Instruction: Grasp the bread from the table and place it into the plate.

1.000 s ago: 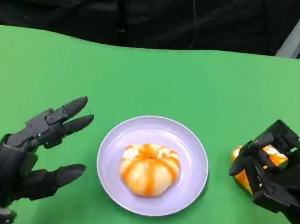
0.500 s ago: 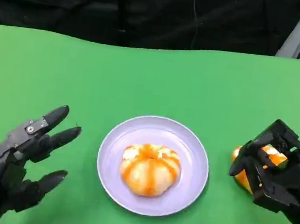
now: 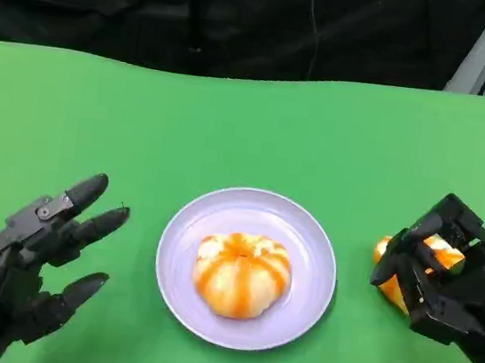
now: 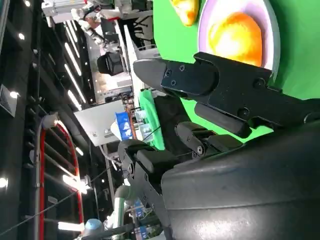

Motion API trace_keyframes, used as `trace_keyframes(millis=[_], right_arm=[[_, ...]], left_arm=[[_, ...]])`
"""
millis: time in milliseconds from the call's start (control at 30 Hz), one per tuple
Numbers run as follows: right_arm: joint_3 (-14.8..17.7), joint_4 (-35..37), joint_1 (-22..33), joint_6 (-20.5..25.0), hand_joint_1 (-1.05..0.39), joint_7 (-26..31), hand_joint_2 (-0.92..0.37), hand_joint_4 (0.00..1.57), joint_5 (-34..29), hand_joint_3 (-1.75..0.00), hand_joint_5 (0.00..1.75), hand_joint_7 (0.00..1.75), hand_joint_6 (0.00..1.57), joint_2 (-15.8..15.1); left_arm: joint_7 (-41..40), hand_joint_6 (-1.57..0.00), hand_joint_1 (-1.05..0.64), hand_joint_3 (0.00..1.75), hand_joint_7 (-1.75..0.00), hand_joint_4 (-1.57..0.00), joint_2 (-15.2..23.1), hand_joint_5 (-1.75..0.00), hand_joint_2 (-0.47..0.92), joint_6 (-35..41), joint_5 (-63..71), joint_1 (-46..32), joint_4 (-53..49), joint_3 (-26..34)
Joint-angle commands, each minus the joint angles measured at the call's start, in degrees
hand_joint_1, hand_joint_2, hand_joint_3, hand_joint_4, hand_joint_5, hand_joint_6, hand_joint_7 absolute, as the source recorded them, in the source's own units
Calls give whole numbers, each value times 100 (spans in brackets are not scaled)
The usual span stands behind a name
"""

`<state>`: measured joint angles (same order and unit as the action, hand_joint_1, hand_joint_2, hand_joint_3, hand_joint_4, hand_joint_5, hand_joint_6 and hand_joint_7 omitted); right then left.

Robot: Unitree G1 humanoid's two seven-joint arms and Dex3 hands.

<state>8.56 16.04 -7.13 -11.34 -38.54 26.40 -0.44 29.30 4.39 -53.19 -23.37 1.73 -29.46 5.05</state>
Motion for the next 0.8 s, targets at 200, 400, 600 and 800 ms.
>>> trace_keyframes(millis=[200,400,600,800], right_arm=[[58,-4,-52,-42,7,-16,-62,49,39,-123,175,169,32,-95],[58,-3,-52,-42,7,-17,-62,49,39,-122,175,169,32,-95],[89,43,-63,-85,6,-37,-60,49,61,-121,175,168,32,-89],[92,66,-70,-122,6,-61,-60,49,55,-121,175,167,33,-92]], left_arm=[[149,-55,-48,16,-1,-67,-26,-1,92,90,-50,-43,112,192],[183,-55,-48,16,-1,-68,-50,-1,92,105,-40,-40,118,229],[-548,-84,2,21,-7,-76,-123,-2,92,164,781,86,-229,348],[-716,-89,7,22,-6,-77,-125,-2,92,111,996,110,-289,368]])
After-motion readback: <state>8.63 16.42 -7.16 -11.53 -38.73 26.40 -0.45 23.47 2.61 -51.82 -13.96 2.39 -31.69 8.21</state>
